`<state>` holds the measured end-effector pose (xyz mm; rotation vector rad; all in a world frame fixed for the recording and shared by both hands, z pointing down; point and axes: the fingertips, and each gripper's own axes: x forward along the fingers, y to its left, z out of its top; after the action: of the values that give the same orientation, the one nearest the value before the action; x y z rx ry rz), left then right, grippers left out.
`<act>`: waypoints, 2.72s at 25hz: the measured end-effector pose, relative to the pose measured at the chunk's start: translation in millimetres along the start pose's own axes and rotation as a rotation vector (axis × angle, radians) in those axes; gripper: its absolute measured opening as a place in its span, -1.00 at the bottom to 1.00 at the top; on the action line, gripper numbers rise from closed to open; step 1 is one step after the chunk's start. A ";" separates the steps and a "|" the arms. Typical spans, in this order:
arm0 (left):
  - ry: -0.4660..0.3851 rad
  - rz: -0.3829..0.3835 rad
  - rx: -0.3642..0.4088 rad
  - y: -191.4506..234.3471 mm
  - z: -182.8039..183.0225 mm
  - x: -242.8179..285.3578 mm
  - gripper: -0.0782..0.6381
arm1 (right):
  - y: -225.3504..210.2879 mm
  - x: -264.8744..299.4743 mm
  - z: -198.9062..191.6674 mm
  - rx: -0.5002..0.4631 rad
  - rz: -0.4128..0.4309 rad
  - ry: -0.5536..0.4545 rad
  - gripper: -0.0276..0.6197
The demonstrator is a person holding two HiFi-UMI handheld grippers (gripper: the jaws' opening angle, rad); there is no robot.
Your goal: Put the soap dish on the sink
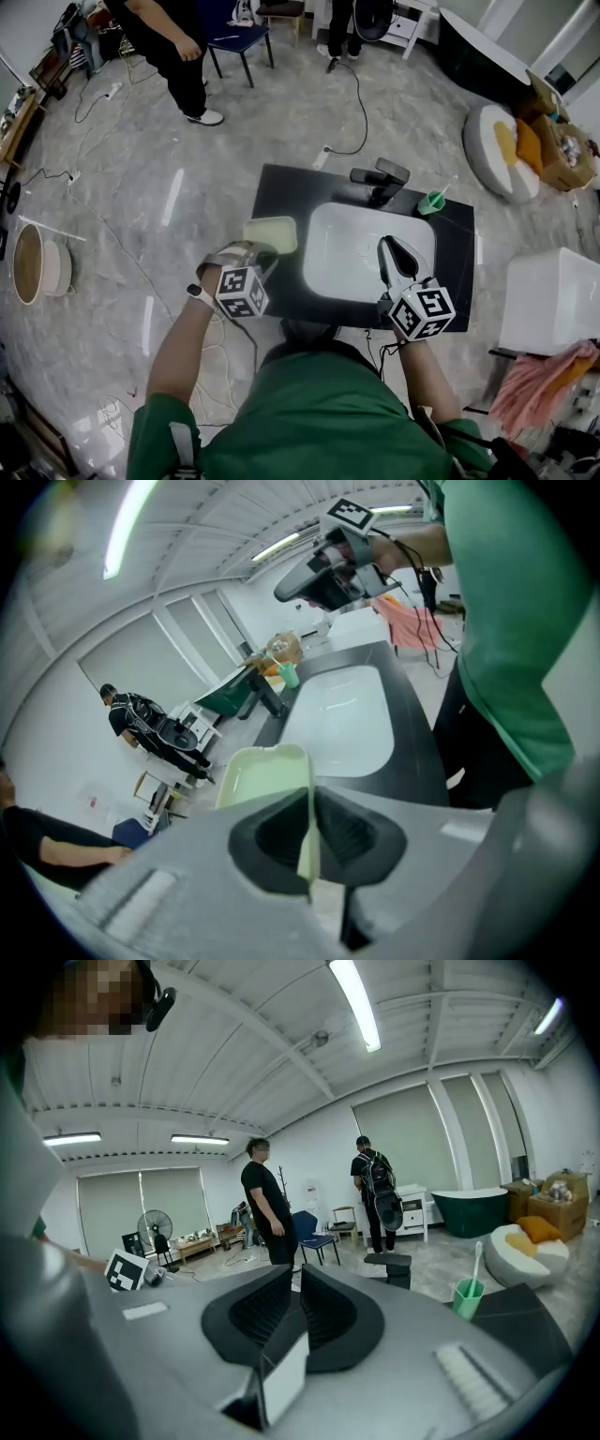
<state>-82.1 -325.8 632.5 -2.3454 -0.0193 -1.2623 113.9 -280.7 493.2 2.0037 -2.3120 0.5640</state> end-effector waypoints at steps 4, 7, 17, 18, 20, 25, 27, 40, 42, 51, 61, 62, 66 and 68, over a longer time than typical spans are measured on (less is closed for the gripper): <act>0.019 -0.013 0.019 7.0 -8.5 34.4 -0.72 | -24.3 11.7 -17.0 0.027 -0.007 0.036 -0.82; 0.034 -0.031 0.047 9.6 -18.6 60.1 -0.72 | -39.5 17.1 -32.1 0.044 -0.023 0.068 -0.82; 0.048 -0.125 0.058 15.8 -46.8 127.7 -0.72 | -73.8 26.7 -60.9 0.083 -0.077 0.127 -0.82; 0.053 -0.136 0.062 16.4 -50.1 133.8 -0.72 | -76.3 27.9 -62.5 0.086 -0.080 0.132 -0.82; 0.067 -0.161 0.075 17.7 -56.3 144.4 -0.72 | -80.7 29.9 -65.0 0.091 -0.088 0.139 -0.82; 0.081 -0.206 0.107 17.9 -65.2 162.0 -0.72 | -86.2 28.7 -70.6 0.098 -0.103 0.146 -0.82; 0.084 -0.215 0.114 20.4 -67.8 165.1 -0.72 | -86.7 27.0 -71.6 0.101 -0.109 0.147 -0.82; 0.125 -0.283 0.138 18.2 -88.9 186.7 -0.71 | -83.9 18.9 -77.5 0.107 -0.116 0.144 -0.82; 0.133 -0.264 0.138 19.6 -92.2 187.0 -0.62 | -80.8 19.1 -77.2 0.103 -0.109 0.143 -0.82; 0.129 -0.160 0.067 33.0 -97.8 162.6 -0.52 | -76.5 15.6 -72.0 0.093 -0.100 0.128 -0.82; 0.074 0.034 -0.021 51.9 -62.3 104.4 -0.60 | -69.0 5.5 -47.2 0.045 -0.103 0.085 -0.82; 0.058 0.058 -0.040 53.3 -54.0 96.9 -0.61 | -67.9 3.2 -43.7 0.040 -0.104 0.080 -0.82; 0.013 0.118 -0.092 55.1 -27.3 69.0 -0.63 | -60.1 -5.3 -26.6 0.027 -0.095 0.048 -0.82; 0.004 0.138 -0.099 55.8 -18.1 56.8 -0.63 | -55.8 -9.9 -17.7 0.014 -0.087 0.033 -0.81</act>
<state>-50.7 -394.5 663.6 -2.3818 0.2075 -1.2261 165.5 -272.0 521.1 2.0735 -2.1960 0.6043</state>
